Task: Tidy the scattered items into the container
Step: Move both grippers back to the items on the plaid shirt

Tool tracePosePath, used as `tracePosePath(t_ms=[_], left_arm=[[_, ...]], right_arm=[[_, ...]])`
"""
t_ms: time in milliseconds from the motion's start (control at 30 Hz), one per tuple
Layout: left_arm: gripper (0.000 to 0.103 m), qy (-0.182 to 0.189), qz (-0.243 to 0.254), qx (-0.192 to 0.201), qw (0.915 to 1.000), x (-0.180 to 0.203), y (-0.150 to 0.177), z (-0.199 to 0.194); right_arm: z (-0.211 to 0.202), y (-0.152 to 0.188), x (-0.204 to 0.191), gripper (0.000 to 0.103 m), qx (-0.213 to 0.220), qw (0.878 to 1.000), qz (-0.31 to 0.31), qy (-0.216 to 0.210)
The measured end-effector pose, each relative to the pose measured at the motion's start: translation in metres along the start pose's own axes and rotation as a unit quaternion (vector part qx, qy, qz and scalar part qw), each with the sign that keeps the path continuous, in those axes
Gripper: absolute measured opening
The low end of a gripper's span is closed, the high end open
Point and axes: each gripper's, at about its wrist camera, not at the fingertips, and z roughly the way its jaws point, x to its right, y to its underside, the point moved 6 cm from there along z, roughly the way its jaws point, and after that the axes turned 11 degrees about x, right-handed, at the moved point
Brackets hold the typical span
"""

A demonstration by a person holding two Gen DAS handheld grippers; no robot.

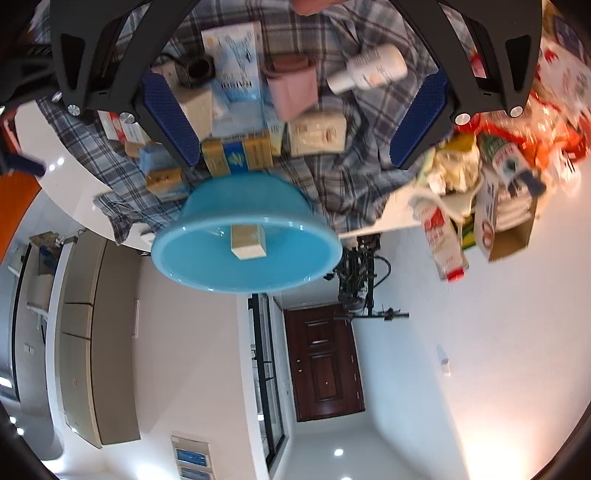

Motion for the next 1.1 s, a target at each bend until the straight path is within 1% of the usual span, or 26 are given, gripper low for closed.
tracePosePath(t_ms=[100, 167, 333, 400, 467, 567, 700, 933, 967, 1000, 1033, 1067, 1100], left_arm=[[0.103, 0.005, -0.028, -0.003, 0.9996, -0.004, 0.019, -0.006], [0.103, 0.013, -0.034, -0.016, 0.9992, -0.003, 0.036, -0.007], [0.103, 0.002, -0.001, -0.066, 0.9978, 0.003, 0.081, -0.001], [0.103, 0.003, -0.003, -0.083, 0.9965, 0.005, 0.093, 0.003], [0.103, 0.006, -0.002, -0.091, 0.9958, 0.006, 0.100, 0.004], [0.103, 0.004, 0.003, -0.091, 0.9959, 0.006, 0.102, 0.002], [0.103, 0.007, -0.001, -0.093, 0.9956, 0.006, 0.105, 0.000], [0.103, 0.002, -0.002, -0.101, 0.9949, 0.003, 0.110, 0.002], [0.103, 0.002, -0.003, -0.102, 0.9948, 0.003, 0.110, 0.002], [0.103, 0.002, -0.004, -0.102, 0.9947, 0.003, 0.110, 0.002], [0.103, 0.002, -0.004, -0.103, 0.9946, 0.003, 0.111, 0.002], [0.103, 0.002, -0.003, -0.104, 0.9945, 0.004, 0.111, 0.002], [0.103, 0.002, -0.003, -0.105, 0.9945, 0.004, 0.112, 0.003]], right_arm=[[0.002, 0.025, -0.006, 0.103, -0.014, 1.000, 0.011, 0.005], [0.003, 0.038, -0.007, 0.103, -0.023, 1.000, 0.015, 0.006], [0.009, 0.059, -0.004, 0.103, -0.046, 0.999, 0.021, 0.009], [0.013, 0.062, -0.003, 0.103, -0.050, 0.998, 0.025, 0.006], [0.017, 0.065, -0.003, 0.103, -0.057, 0.998, 0.027, 0.004], [0.021, 0.067, -0.005, 0.103, -0.061, 0.998, 0.018, 0.010], [0.027, 0.070, -0.006, 0.103, -0.067, 0.998, 0.019, 0.007], [0.038, 0.076, -0.008, 0.102, -0.081, 0.996, 0.010, 0.016], [0.039, 0.076, -0.007, 0.097, -0.084, 0.996, 0.012, 0.018], [0.041, 0.078, -0.007, 0.084, -0.089, 0.996, 0.013, 0.018], [0.043, 0.079, -0.007, 0.077, -0.095, 0.995, 0.016, 0.015], [0.044, 0.081, -0.007, 0.064, -0.100, 0.995, 0.020, 0.009], [0.045, 0.083, -0.008, 0.061, -0.104, 0.994, 0.024, 0.004]])
